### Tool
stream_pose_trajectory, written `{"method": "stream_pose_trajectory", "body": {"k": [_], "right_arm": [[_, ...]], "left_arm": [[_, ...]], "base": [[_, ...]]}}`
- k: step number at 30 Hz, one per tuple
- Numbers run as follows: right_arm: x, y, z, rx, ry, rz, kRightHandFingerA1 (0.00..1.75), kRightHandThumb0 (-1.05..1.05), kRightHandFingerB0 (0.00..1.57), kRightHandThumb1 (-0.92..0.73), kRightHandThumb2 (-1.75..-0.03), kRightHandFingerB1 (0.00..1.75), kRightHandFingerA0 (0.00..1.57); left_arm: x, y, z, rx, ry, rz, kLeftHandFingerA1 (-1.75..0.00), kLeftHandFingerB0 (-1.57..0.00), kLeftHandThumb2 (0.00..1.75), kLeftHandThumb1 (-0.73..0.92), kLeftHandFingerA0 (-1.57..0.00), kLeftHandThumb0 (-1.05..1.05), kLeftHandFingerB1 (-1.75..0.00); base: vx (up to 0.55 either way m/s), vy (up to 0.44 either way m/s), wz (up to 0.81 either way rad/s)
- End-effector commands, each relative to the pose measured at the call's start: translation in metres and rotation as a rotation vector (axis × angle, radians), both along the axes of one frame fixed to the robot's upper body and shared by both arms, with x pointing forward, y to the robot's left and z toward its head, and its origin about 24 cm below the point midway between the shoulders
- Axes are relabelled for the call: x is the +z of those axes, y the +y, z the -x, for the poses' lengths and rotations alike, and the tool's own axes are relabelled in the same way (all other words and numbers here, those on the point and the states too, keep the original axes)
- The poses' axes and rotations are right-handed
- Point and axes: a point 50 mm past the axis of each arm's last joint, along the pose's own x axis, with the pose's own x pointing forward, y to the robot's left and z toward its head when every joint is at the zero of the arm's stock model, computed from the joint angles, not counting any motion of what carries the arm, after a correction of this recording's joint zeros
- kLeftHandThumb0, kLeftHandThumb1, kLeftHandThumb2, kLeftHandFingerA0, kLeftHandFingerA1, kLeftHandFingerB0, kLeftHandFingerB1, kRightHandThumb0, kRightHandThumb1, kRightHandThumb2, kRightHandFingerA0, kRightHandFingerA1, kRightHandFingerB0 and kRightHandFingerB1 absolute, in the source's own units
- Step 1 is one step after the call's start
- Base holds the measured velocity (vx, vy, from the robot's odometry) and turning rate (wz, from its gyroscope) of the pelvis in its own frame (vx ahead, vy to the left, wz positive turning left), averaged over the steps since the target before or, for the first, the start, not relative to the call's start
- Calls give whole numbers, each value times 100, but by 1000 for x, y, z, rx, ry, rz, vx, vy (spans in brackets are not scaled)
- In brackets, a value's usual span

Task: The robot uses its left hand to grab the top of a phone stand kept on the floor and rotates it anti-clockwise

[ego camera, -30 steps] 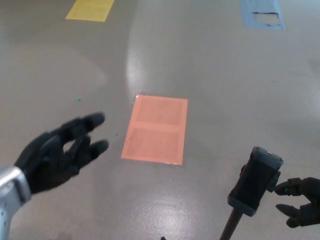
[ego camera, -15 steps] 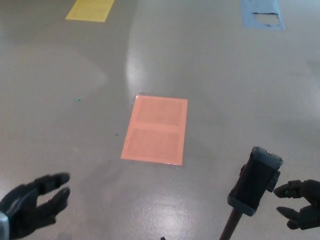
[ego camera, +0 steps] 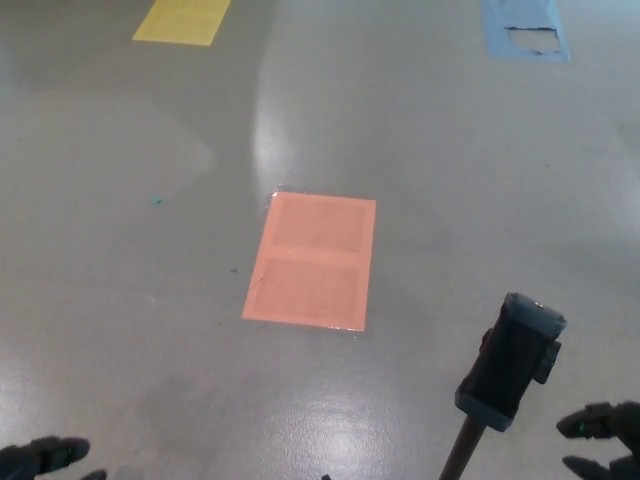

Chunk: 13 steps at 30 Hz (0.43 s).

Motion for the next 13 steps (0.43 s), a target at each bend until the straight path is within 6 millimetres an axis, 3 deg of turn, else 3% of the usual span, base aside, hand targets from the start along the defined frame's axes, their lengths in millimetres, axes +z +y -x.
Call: {"method": "stream_pose_trajectory", "body": {"k": [1,6,7,8,9,13], "right_arm": [[-12,-12,20,-65,8,-20,53,-63,8,-66,-87,37,47],[-13,-13,23,-61,11,-19,53,-61,7,-66,-89,36,46],[-17,-13,28,-57,21,-16,41,-54,13,-80,-63,26,52],[-18,-14,30,-54,27,-14,41,-54,13,-80,-63,26,52],[-21,-14,35,-48,36,-9,40,-54,13,-80,-63,26,51],[-26,-12,40,-42,46,0,40,-54,13,-80,-63,27,53]], "left_arm": [[5,12,5,-174,-65,-210,-41,-3,85,56,-13,-75,-25],[6,10,3,-197,-68,-228,-41,-4,84,55,-13,-74,-26],[3,11,6,-206,-57,-235,-40,-6,85,55,-11,-75,-27],[2,11,9,-210,-51,-237,-40,-6,85,55,-11,-75,-27],[0,12,13,-217,-42,-237,-31,-6,60,68,-22,-71,-24],[-2,13,18,-226,-34,-238,-30,-6,60,69,-21,-71,-24]], "base": [[0,0,0],[0,0,0],[0,0,0],[0,0,0],[0,0,0],[0,0,0]]}}
